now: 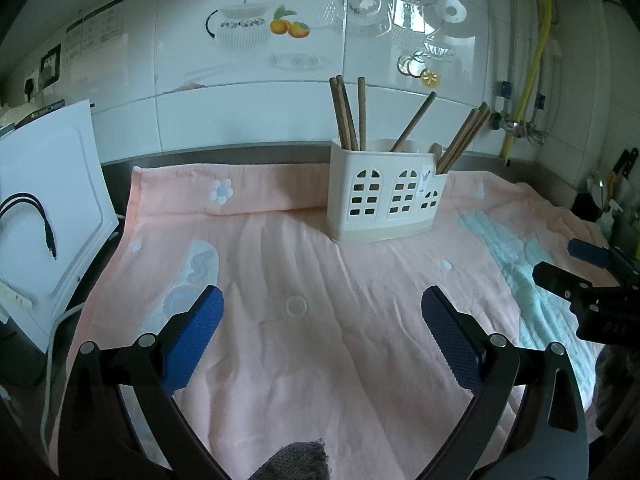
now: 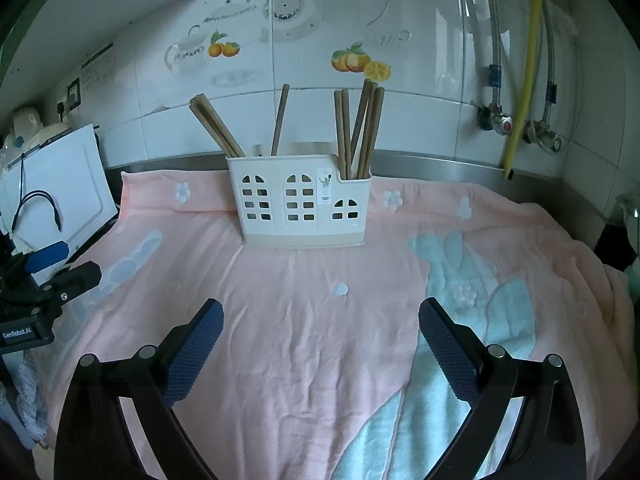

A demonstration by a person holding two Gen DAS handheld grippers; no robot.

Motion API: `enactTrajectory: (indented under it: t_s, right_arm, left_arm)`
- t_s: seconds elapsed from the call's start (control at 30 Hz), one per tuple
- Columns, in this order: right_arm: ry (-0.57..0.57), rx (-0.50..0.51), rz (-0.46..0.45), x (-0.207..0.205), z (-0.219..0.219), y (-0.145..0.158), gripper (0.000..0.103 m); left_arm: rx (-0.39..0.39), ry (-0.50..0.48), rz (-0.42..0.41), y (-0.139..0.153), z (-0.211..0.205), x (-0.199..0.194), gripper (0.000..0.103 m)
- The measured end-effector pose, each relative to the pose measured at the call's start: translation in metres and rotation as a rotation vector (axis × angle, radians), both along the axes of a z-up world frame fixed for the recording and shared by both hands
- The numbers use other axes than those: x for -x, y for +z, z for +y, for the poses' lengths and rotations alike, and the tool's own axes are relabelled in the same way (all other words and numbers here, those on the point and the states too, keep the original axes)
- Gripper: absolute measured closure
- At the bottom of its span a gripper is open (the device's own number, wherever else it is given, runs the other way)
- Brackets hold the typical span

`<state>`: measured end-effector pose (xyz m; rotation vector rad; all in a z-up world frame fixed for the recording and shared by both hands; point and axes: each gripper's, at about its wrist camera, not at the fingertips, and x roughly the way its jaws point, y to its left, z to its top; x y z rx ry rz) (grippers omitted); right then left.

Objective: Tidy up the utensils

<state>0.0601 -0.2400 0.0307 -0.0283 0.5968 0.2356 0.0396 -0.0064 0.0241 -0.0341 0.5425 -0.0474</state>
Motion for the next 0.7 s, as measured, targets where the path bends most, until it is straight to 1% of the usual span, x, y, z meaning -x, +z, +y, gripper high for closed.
enactTrajectory:
  t_s: [0.7]
  right_arm:
    - [0.015,0.008,0.016,-0.0019,0.0068,-0.0052,0.008]
  left_arm:
    - [-0.004,0.002,0.018,-0.0056,0.0013,-0.0011,0.005]
